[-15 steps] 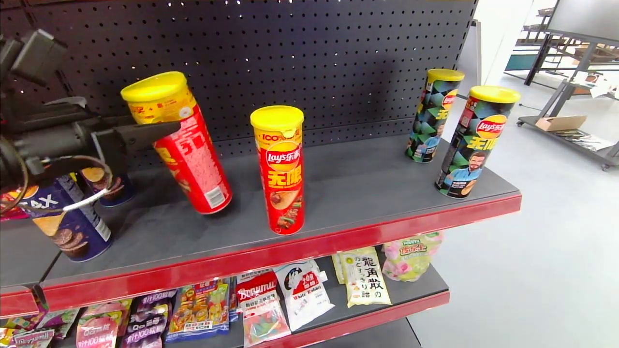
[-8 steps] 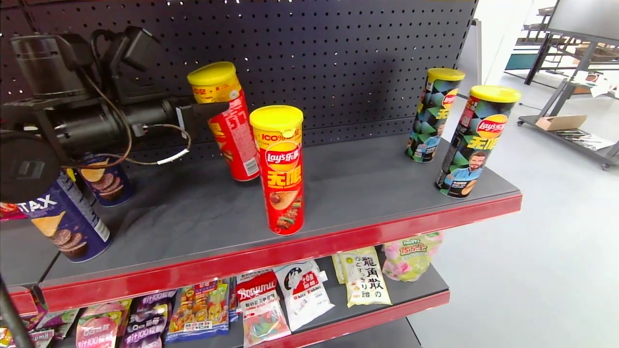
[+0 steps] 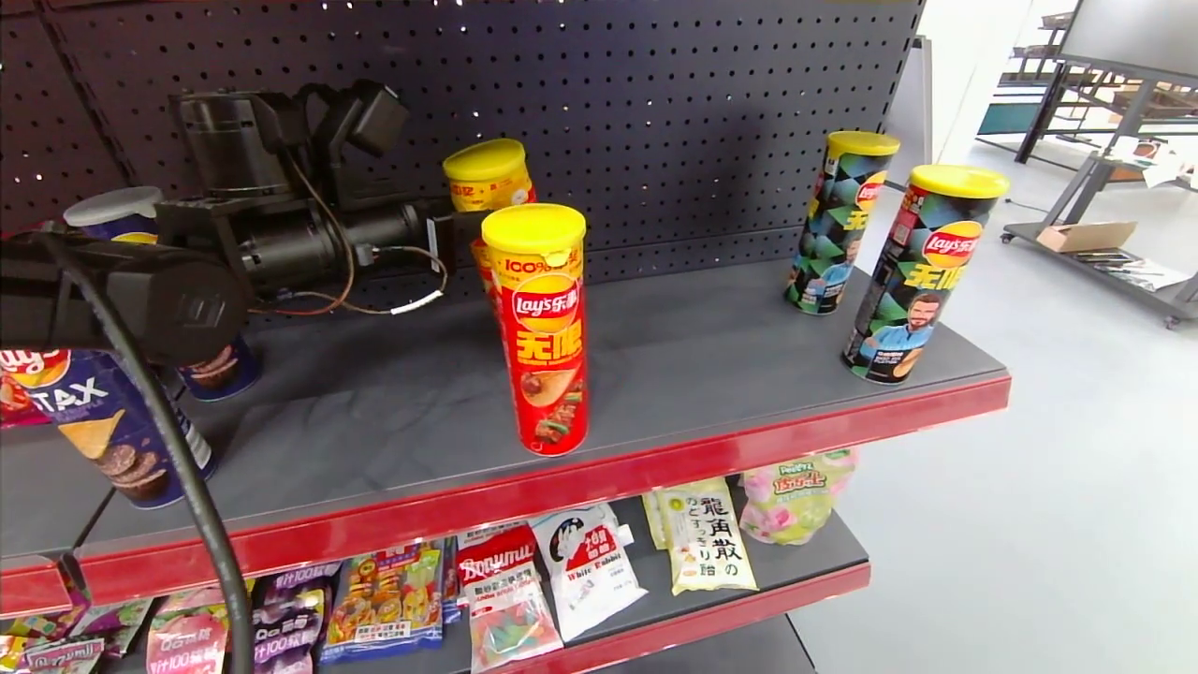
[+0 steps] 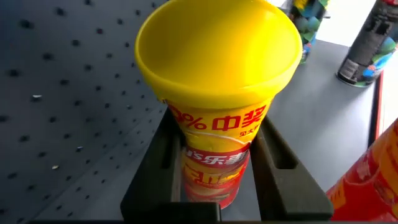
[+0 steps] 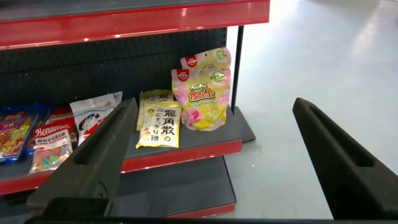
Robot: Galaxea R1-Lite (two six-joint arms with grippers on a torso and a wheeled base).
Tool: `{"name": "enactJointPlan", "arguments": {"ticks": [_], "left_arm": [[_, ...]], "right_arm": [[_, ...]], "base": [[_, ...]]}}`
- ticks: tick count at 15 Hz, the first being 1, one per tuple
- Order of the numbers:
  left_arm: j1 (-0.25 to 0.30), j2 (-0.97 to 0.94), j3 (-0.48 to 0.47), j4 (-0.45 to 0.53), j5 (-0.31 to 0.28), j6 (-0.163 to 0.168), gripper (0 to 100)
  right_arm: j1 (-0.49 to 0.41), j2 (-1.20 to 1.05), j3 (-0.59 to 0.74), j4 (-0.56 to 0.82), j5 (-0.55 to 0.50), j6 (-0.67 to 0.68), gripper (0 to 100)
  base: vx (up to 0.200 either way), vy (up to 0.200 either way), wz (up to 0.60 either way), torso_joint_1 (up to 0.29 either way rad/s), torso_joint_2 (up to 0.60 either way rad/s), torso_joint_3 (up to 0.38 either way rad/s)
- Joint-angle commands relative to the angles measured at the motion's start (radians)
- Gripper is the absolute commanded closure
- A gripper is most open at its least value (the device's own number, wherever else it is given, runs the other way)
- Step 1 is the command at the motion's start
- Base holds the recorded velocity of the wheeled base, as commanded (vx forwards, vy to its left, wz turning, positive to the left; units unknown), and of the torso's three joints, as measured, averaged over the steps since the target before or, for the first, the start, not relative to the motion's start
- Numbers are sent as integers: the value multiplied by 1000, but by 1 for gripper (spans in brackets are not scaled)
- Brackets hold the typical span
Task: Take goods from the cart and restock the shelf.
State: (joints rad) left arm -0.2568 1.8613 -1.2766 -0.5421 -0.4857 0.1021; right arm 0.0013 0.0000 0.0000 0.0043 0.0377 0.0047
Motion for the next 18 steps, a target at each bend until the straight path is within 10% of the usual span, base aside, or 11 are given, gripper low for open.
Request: {"name": "enactJointPlan", "arguments": {"ticks": [1, 13, 14, 18], "left_arm": [[-10, 22, -6, -1, -1, 1, 100], [-15, 70, -36, 7, -4, 42, 100], [-15, 73, -38, 7, -4, 42, 0], [-15, 70, -36, 10, -4, 39, 0]], "right_arm": [[0, 2, 0, 0, 1, 0, 0], [0, 2, 0, -1, 1, 0, 0], [0, 2, 0, 0, 1, -2, 0], [0, 2, 0, -1, 1, 0, 0]], "base": [[0, 0, 0, 0, 0, 0], [0, 0, 0, 0, 0, 0], [0, 0, 0, 0, 0, 0], [0, 0, 0, 0, 0, 0]]}}
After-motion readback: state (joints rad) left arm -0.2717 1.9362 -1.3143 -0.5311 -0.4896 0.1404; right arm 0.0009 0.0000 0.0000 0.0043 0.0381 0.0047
